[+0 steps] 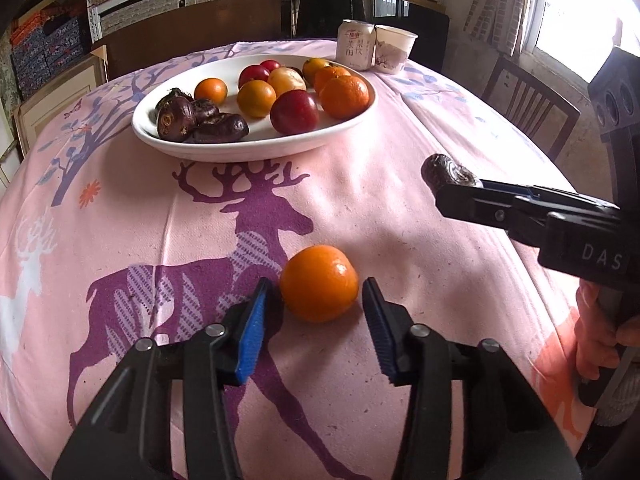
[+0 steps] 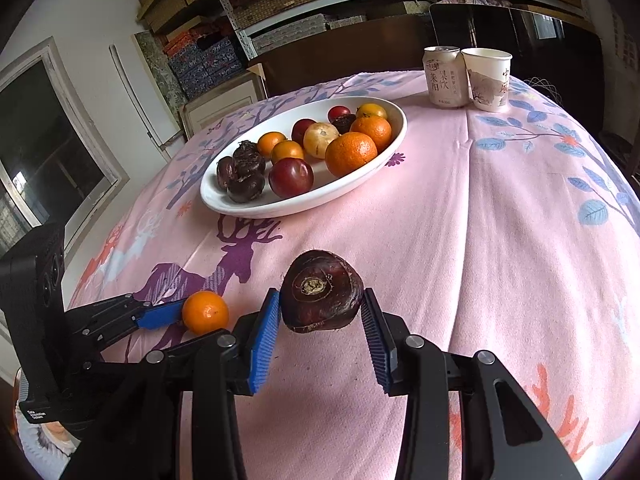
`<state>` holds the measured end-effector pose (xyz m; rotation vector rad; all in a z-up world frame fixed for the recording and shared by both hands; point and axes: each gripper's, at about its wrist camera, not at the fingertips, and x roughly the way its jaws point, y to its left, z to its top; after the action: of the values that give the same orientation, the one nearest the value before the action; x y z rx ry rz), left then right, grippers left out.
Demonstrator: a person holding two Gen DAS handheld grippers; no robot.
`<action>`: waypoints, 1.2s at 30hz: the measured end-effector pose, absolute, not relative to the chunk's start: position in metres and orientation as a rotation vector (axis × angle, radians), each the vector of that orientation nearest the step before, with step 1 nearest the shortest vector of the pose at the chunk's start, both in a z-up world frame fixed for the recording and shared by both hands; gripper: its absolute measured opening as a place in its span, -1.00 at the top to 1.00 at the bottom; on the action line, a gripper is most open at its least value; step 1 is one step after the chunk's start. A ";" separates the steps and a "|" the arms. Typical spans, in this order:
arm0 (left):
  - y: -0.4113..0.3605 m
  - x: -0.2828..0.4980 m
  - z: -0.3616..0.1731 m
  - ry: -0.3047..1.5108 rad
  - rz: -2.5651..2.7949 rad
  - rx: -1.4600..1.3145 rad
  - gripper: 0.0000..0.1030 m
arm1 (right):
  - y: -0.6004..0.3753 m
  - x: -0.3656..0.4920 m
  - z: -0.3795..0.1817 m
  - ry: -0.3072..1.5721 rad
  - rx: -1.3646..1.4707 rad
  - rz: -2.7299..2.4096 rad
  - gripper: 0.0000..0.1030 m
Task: Organize fruits
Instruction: 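Grasp the dark purple fruit with the right tool while the left tool grasps the tangerine, then release the dark fruit on the plate with the right tool while the left tool releases the tangerine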
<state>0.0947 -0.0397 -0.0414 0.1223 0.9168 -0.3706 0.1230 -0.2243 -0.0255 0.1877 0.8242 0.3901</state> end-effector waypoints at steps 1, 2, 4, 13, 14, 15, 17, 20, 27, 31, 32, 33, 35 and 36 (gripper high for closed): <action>-0.040 0.095 -0.041 0.917 -0.377 0.117 0.28 | -0.223 0.123 -0.026 0.825 0.184 0.391 0.19; -0.040 0.096 -0.041 0.916 -0.378 0.116 0.28 | -0.223 0.123 -0.026 0.825 0.181 0.392 0.19; -0.039 0.096 -0.041 0.913 -0.381 0.113 0.28 | -0.222 0.123 -0.027 0.827 0.177 0.393 0.19; -0.027 0.092 -0.029 0.850 -0.327 0.100 0.28 | -0.218 0.121 -0.031 0.838 0.159 0.399 0.19; -0.025 0.093 -0.029 0.850 -0.321 0.097 0.28 | -0.217 0.121 -0.031 0.839 0.155 0.401 0.19; -0.025 0.094 -0.029 0.851 -0.315 0.097 0.28 | -0.216 0.121 -0.031 0.839 0.152 0.403 0.19; -0.024 0.094 -0.029 0.850 -0.304 0.102 0.28 | -0.214 0.120 -0.031 0.836 0.148 0.407 0.19; -0.023 0.093 -0.027 0.838 -0.292 0.107 0.28 | -0.214 0.117 -0.030 0.828 0.150 0.412 0.19; -0.020 0.094 -0.015 0.788 -0.228 0.144 0.28 | -0.214 0.112 -0.020 0.791 0.156 0.431 0.19; -0.010 0.115 0.016 0.757 -0.226 0.107 0.28 | -0.216 0.125 0.004 0.785 0.186 0.456 0.19; -0.008 0.122 0.026 0.739 -0.217 0.103 0.28 | -0.216 0.129 0.014 0.764 0.176 0.446 0.19; -0.006 0.130 0.036 0.723 -0.213 0.096 0.28 | -0.216 0.133 0.025 0.739 0.168 0.435 0.19; -0.002 0.148 0.054 0.701 -0.214 0.072 0.29 | -0.215 0.144 0.047 0.693 0.164 0.433 0.19; 0.000 0.157 0.061 0.693 -0.213 0.058 0.29 | -0.214 0.151 0.057 0.673 0.166 0.434 0.19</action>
<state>0.1571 -0.0004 0.0609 0.0582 0.6927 -0.2128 0.1515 -0.2141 0.0573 0.1659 0.6730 0.4338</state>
